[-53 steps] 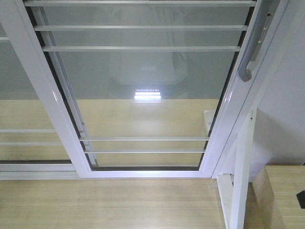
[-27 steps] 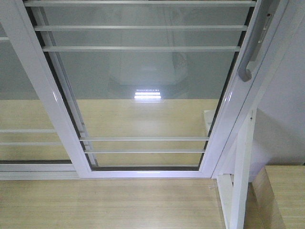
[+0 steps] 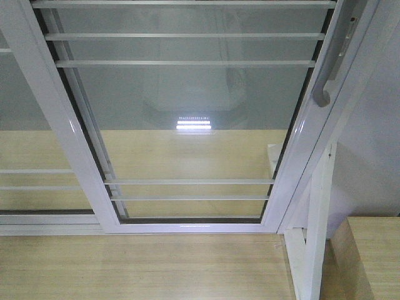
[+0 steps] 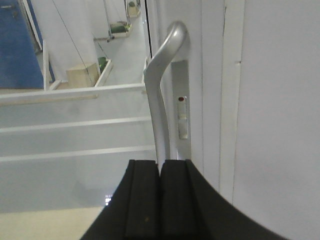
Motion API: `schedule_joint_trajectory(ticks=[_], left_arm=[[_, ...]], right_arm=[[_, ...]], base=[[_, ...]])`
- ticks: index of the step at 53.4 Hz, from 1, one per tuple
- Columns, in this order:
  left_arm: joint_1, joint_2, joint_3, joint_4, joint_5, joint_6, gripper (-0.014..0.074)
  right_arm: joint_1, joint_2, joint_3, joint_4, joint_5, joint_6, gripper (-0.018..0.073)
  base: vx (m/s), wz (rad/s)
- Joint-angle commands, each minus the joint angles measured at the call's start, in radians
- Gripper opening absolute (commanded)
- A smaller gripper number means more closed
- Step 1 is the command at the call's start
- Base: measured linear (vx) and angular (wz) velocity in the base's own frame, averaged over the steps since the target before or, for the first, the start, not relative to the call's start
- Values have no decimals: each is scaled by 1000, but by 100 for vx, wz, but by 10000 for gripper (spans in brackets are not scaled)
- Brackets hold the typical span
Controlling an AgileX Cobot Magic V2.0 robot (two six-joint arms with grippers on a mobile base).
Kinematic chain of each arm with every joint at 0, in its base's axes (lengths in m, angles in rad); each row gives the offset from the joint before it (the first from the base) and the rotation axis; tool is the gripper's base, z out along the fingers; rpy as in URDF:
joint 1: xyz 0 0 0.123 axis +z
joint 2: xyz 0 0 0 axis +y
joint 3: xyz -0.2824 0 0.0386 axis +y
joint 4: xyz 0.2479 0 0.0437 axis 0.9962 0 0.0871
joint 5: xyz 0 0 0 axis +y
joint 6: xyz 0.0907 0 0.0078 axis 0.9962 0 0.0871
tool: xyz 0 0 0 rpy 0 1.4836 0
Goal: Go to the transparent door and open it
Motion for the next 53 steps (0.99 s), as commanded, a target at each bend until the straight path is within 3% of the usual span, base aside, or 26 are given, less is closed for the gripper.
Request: schedule_joint_trajectory(ticks=[1, 9, 17, 26, 40, 53], left_arm=[[-5, 24, -35, -40, -33, -3, 148], [-5, 43, -35, -125, 30, -3, 297], [-5, 43, -35, -152, 86, -3, 353], [-5, 43, -35, -152, 123, -3, 353], [-5, 43, -35, -152, 127, -1, 353], [-5, 43, -35, -152, 127, -1, 353]], right_arm=[[1, 37, -31, -23, -101, -15, 187], [1, 96, -31, -129, -136, -14, 419], [1, 153, -31, -121, -142, 15, 531], [1, 267, -31, -118, -245, -17, 523], [1, 501, -37, -123, -642, 1, 486], [1, 671, -149, -206, -678, 1, 481]], base=[[0, 0], [0, 0], [0, 0], [0, 0], [0, 0], [0, 0]])
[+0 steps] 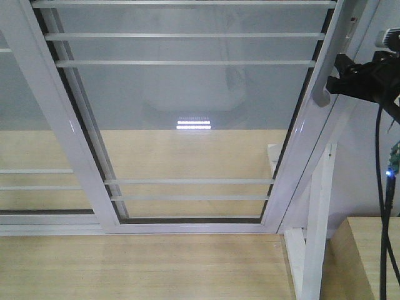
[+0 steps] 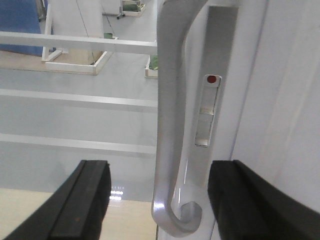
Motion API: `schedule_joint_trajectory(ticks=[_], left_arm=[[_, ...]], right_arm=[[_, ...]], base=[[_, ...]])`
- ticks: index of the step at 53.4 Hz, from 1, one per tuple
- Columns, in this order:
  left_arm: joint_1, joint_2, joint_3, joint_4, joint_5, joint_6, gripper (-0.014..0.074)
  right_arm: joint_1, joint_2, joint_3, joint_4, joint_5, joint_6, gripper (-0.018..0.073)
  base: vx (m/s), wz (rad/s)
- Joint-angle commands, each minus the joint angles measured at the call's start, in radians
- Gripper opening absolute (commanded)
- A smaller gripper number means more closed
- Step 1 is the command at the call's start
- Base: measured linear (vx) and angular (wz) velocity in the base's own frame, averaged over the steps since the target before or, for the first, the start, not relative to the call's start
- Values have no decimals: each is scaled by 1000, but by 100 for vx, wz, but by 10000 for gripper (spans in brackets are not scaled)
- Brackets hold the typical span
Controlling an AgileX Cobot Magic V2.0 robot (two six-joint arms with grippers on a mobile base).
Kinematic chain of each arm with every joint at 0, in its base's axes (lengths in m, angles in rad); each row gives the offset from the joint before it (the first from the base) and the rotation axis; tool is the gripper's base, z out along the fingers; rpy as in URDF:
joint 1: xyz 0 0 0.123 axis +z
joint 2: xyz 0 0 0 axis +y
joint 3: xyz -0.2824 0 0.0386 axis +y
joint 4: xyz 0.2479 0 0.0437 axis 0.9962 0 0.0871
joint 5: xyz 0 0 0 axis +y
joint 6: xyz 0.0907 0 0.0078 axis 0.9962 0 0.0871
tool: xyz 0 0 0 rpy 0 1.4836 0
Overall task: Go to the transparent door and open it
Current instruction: 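Reach the right gripper to the curved silver door handle and grasp it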
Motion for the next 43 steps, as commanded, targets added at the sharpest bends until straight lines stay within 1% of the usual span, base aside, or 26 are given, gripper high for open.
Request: schedule_joint_trajectory(ticks=[1, 14, 24, 34, 43], left_arm=[[-5, -3, -35, -11, -72, -1, 353], [-5, -3, -35, -10, -72, 0, 353], [-5, -3, -35, -10, -72, 0, 353], [-5, -3, -35, -10, -73, 0, 353], [-5, -3, -35, -10, -76, 0, 353]], right_arm=[[1, 23, -89, -29, -105, -3, 480], [1, 180, -253, -25, -105, -4, 480], [1, 273, -369, -2, -99, -4, 480], [1, 324, -427, -2, -100, -4, 468], [1, 356, -459, -16, -100, -3, 418]], base=[[0, 0], [0, 0], [0, 0], [0, 0], [0, 0]])
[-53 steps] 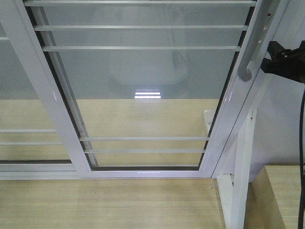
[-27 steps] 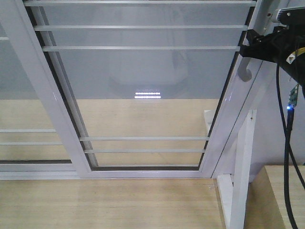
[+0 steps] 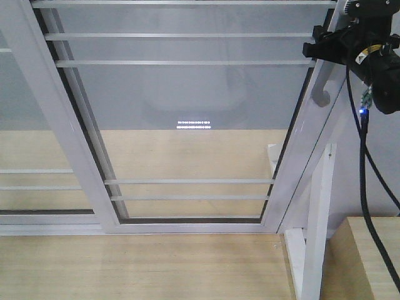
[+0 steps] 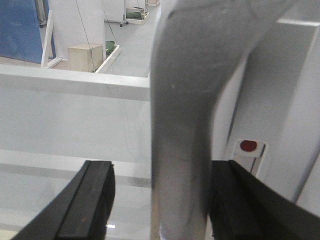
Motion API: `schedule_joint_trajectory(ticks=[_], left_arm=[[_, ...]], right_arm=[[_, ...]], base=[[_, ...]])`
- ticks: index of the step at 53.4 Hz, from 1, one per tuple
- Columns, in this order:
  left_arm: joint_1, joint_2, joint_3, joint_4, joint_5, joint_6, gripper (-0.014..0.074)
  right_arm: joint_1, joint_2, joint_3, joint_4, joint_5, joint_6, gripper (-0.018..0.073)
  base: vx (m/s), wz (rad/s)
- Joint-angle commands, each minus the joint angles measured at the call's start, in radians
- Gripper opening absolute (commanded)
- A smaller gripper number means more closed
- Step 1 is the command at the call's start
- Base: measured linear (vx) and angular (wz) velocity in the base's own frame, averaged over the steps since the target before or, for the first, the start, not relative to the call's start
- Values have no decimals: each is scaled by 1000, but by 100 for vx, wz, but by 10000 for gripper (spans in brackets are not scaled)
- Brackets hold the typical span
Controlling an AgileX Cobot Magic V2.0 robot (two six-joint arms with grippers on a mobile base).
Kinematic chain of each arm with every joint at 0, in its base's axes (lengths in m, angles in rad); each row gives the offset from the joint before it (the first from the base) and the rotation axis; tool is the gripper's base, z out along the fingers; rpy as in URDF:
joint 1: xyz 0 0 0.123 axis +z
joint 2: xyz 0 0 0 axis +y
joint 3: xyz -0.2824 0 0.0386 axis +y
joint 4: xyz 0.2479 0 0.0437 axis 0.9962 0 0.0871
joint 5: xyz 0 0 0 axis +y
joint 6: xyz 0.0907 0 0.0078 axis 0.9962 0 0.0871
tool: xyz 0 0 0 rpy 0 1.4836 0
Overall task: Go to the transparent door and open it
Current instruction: 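Reach the right gripper to the curved silver door handle and grasp it, then pull the handle with the right gripper, sliding the door open partway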
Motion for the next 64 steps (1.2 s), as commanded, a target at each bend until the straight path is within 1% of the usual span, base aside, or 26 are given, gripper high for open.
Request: schedule_joint_trajectory(ticks=[1, 13, 18, 30, 48, 64], left_arm=[[-5, -3, -35, -10, -76, 0, 353], [-5, -3, -35, -10, -76, 0, 353], [-5, -3, -35, -10, -76, 0, 353], [-5, -3, -35, -10, -78, 0, 353], [-5, -3, -35, -10, -81, 0, 353], [-5, -3, -35, -10, -81, 0, 353]], right_arm=[[1, -40, -42, -7, -88, -3, 414], [4, -40, -42, -8, -88, 1, 365], [18, -40, -41, -8, -88, 5, 351], [75, -40, -41, -9, -86, -5, 347], [137, -40, -41, -4, -91, -1, 347], [220, -40, -41, -5, -120, -4, 347]], base=[[0, 0], [0, 0], [0, 0], [0, 0], [0, 0], [0, 0]])
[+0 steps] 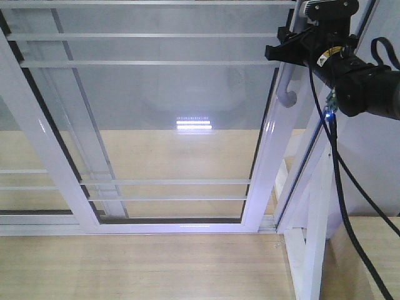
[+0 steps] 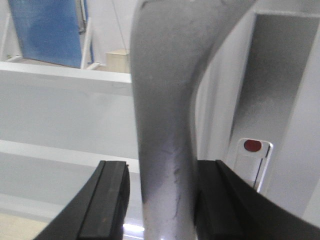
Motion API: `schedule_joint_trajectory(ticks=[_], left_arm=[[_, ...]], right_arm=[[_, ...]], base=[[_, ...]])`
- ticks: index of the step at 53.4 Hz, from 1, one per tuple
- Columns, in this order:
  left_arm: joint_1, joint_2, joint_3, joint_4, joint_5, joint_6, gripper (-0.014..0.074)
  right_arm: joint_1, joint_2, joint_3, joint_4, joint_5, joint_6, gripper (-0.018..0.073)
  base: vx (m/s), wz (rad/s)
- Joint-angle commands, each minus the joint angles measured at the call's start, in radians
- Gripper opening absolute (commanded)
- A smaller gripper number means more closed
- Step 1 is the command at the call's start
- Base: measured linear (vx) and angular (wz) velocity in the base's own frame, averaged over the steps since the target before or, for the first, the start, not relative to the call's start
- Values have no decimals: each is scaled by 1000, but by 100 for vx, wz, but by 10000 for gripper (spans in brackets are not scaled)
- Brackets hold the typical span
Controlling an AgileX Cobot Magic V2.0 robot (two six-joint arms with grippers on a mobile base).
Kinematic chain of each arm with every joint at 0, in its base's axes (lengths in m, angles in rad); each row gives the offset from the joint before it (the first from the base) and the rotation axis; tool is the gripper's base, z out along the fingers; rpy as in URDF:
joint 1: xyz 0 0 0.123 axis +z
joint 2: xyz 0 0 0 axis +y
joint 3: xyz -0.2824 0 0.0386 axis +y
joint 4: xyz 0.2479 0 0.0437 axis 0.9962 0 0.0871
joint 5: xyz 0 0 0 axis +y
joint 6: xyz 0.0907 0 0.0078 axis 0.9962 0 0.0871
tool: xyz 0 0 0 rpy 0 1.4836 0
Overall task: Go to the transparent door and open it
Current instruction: 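Pull the handle with the right gripper, sliding the door open partway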
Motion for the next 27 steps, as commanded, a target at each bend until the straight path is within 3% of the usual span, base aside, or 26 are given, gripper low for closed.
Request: schedule_joint_trajectory(ticks=[1, 27], left_arm=[[-5, -3, -35, -10, -81, -1, 353], [-5, -3, -35, -10, -79, -1, 353]], right_arm=[[53, -55, -29, -56, -106, -7, 347], [147, -55, -28, -56, -108, -7, 347]], base=[[0, 0], [0, 0]])
